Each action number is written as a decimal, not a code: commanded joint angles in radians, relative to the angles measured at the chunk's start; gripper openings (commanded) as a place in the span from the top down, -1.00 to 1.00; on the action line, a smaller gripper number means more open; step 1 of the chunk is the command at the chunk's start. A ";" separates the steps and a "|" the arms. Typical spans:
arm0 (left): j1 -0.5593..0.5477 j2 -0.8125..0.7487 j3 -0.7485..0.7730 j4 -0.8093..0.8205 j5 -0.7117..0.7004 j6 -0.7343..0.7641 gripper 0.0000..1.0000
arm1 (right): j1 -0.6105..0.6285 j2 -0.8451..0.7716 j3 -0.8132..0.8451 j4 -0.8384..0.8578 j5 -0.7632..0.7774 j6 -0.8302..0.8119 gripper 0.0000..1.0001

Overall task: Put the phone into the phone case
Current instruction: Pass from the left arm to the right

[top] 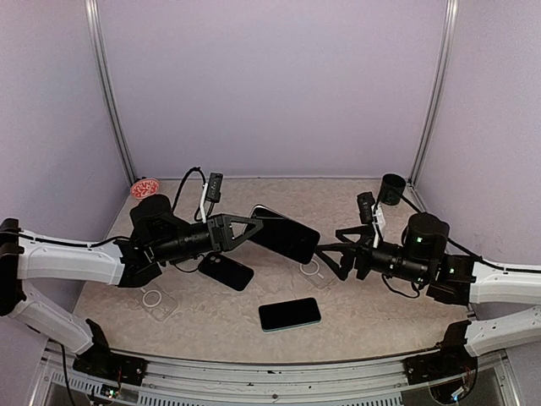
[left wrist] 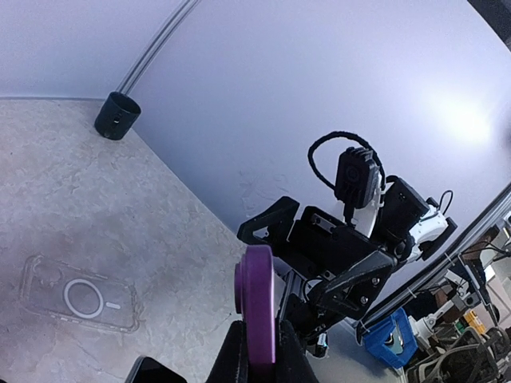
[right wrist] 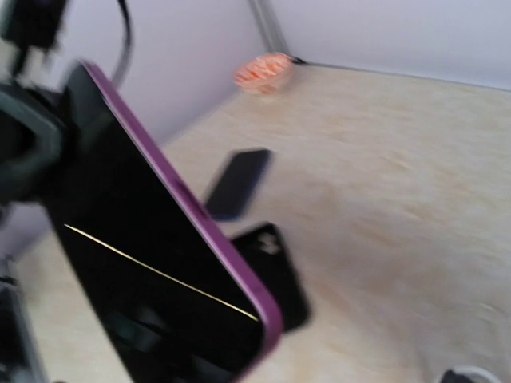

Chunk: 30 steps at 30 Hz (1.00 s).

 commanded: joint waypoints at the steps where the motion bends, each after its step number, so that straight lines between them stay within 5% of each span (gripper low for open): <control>1: 0.006 -0.043 -0.031 0.186 -0.015 -0.041 1.00 | -0.026 0.036 0.001 0.149 -0.144 0.103 -0.99; 9: 0.000 -0.071 -0.143 0.386 -0.040 -0.090 1.00 | -0.061 0.168 0.034 0.333 -0.398 0.252 -0.98; 30: -0.034 0.013 -0.170 0.535 -0.050 -0.120 1.00 | -0.061 0.378 0.103 0.652 -0.586 0.471 -0.89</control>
